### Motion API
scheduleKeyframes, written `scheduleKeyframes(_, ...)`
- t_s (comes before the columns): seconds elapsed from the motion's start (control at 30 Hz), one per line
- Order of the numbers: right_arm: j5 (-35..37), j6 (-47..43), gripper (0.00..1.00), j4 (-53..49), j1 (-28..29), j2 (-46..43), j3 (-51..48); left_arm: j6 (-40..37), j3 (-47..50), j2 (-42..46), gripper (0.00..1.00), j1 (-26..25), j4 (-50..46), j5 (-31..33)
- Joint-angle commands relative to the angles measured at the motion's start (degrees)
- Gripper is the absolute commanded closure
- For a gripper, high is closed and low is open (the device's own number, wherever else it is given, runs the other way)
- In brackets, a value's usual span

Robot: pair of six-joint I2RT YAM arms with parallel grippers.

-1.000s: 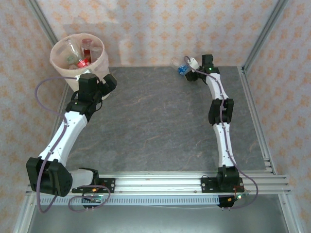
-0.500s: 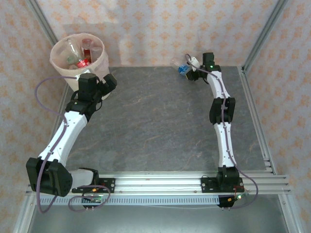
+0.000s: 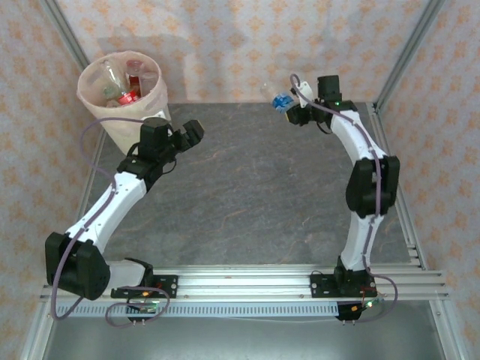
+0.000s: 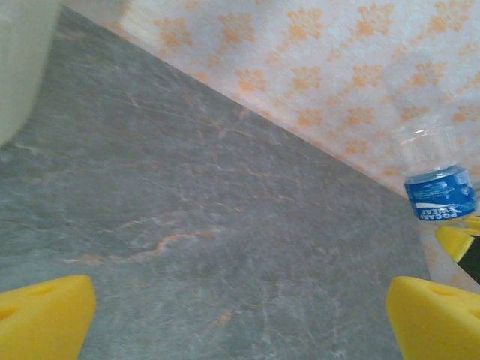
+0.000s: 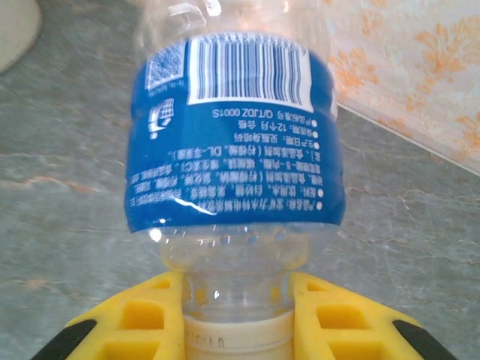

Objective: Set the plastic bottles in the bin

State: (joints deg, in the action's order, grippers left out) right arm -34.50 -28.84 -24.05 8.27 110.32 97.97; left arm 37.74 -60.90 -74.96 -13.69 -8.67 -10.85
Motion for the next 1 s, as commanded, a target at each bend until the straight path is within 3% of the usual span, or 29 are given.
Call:
scheduleKeyframes(0.0, 4.6, 12.5, 1.00, 16.9, 3.0, -8.0, -13.8, 2.6, -0.9, -1.9, 0.00, -1.8, 3.6, -2.5)
scheduleKeyframes(0.2, 7.5, 28.5, 1.00, 30.2, 8.2, -20.7, -33.3, 4.1, -2.1, -5.1, 0.00, -3.7, 5.1, -5.3)
scheduleKeyframes(0.33, 3.2, 38.3, 1.00, 38.0, 11.0, -25.0, -42.8, 7.6, -3.3, -8.7, 0.00, -4.1, 8.6, -12.0)
scheduleKeyframes(0.5, 1.0, 44.8, 1.00, 44.2, 15.9, -26.6, -48.1, 13.6, -3.0, -14.7, 0.00, -5.4, 25.2, -23.4)
scheduleKeyframes(0.57, 2.5, 47.7, 1.00, 46.3, 17.3, -26.5, -48.8, 15.0, -3.9, -16.8, 0.00, -6.0, 28.5, -25.0)
scheduleKeyframes(0.7, -0.4, 50.4, 1.00, 54.0, 19.2, -25.1, -50.5, 10.4, -10.2, -20.1, 0.00, -8.7, 18.4, -21.9)
scheduleKeyframes(0.8, -4.3, 49.9, 1.00, 54.6, 19.9, -24.1, -49.8, 10.9, -11.4, -21.9, 0.00, -10.0, 19.6, -21.1)
scheduleKeyframes(0.97, -7.4, 50.0, 1.00, 58.0, 20.6, -24.9, -51.0, 12.1, -11.2, -22.9, 0.00, -10.4, 18.1, -13.9)
